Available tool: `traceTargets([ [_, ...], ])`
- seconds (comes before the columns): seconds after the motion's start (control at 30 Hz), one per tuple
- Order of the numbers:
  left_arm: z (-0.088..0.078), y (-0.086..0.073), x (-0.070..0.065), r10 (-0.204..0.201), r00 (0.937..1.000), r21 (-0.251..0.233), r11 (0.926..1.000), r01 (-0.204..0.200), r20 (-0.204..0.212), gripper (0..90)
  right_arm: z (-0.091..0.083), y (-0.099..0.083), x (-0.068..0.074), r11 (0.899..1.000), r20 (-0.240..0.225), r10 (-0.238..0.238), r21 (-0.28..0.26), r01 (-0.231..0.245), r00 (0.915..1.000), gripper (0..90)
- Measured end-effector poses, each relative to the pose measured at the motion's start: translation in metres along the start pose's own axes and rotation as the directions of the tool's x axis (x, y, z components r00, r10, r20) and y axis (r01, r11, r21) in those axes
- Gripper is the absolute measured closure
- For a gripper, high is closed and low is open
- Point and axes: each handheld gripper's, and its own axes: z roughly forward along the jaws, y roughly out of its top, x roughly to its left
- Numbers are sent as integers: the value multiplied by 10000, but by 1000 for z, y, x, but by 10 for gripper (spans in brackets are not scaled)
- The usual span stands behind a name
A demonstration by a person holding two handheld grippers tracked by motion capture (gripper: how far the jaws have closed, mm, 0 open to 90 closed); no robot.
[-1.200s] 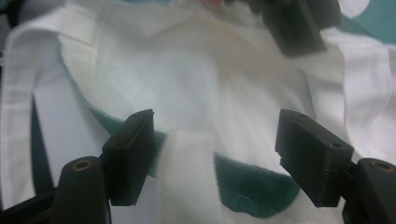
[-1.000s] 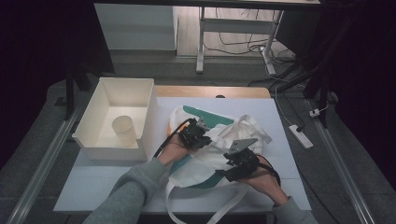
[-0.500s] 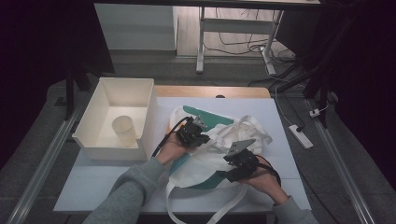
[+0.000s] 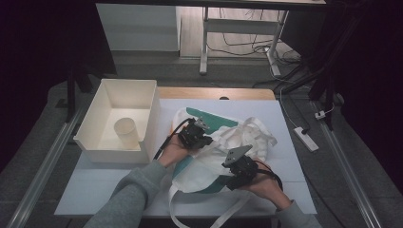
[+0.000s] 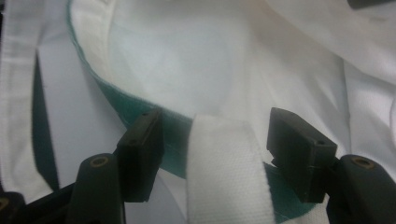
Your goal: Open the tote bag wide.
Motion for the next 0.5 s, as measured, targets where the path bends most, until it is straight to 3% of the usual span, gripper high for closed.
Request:
traceTargets([
  [0.13, -1, -1, 4, -77, 9999, -81, 9999, 76, -70, 853, -2, -4, -7, 9992, 95, 407, 26, -407, 9991, 640],
  [0.2, -2, -2, 6, -199, 9997, -177, 9996, 197, -116, 854, -3, -6, -7, 9992, -60, 387, 96, -387, 9992, 679],
  [0.3, -5, -3, 9, -309, 9991, -282, 9991, 301, -274, 855, -3, -10, -5, 9976, -78, 291, 624, -285, 9995, 769],
  [0.43, -8, -5, 14, -573, 9970, -523, 9971, 546, -515, 857, -13, -22, 0, 9975, -102, 239, 662, -232, 9997, 834],
  [0.5, -11, -5, 16, -626, 9960, -704, 9958, 581, -636, 859, -21, -30, 5, 9986, 17, 304, 436, -304, 9995, 863],
])
